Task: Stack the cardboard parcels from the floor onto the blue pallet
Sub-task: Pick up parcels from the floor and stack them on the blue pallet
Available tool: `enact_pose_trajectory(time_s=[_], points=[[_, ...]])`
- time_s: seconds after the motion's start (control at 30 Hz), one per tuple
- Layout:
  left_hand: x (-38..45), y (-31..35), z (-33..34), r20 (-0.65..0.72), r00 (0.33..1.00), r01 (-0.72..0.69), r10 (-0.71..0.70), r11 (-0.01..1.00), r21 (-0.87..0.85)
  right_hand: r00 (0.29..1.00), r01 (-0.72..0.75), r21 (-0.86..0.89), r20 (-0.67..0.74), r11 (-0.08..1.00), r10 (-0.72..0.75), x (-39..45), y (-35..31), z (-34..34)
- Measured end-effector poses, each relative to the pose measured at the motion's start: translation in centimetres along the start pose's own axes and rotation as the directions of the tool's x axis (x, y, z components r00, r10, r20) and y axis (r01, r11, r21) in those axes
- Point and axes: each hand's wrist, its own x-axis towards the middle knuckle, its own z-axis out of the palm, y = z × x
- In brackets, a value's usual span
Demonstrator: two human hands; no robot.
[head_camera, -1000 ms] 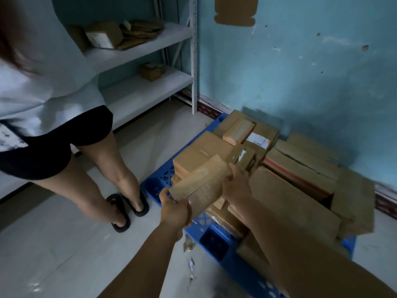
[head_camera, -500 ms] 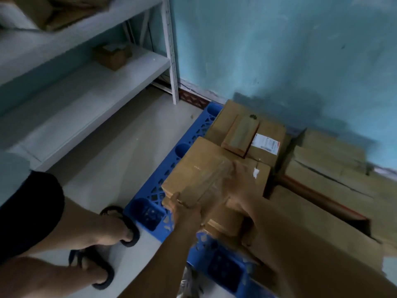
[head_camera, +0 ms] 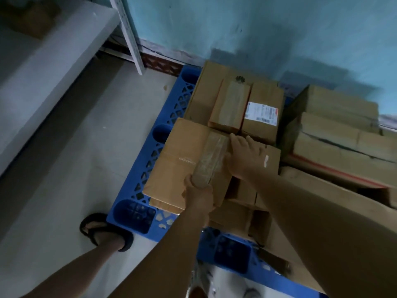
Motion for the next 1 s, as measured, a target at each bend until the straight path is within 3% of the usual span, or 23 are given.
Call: enact_pose_trajectory(time_s=[0.2, 0.3, 0.4, 0.57, 0.67, 0.9, 1.0], points=[[1.0, -0.5, 1.5, 0.025, 1.000, -0.008, 0.008, 1.000, 0.014, 0.999, -0.016, 0.063, 0.033, 0.998, 0.014, 1.1, 1.5, 0.5], [0.7, -0.4, 2.1, 0.066, 0.998, 0.024, -0.021, 0.998, -0.050, 1.000, -0.003, 0.122, 0.003, 0.993, 0.003, 0.6, 2.0, 0.9], [-0.1, -0.6, 2.8, 0.047, 0.999, 0.015, -0.015, 1.000, -0.001, 0.996, -0.001, 0.229, -0.087, 0.973, 0.022, -1.1, 3.0, 1.5], [-1.9, -2.6, 3.2, -0.099, 0.994, -0.030, 0.040, 0.994, 0.103, 0.948, -0.098, 0.447, -0.231, 0.889, 0.221, -5.0, 6.4, 1.2], [-4.2, -5.1, 3.9, -0.170, 0.985, 0.028, -0.021, 0.999, 0.036, 0.888, -0.121, 0.589, -0.295, 0.799, 0.352, -8.8, 10.1, 0.8], [-10.3, -14.6, 9.4, -0.072, 0.994, 0.083, -0.084, 0.996, -0.009, 0.846, -0.315, 0.653, -0.136, 0.689, 0.515, -18.6, 23.1, 2.9], [-12.5, -19.0, 12.8, 0.006, 0.993, 0.114, -0.114, 0.993, -0.023, 0.787, -0.392, 0.716, -0.063, 0.577, 0.614, -21.5, 28.9, 4.9]])
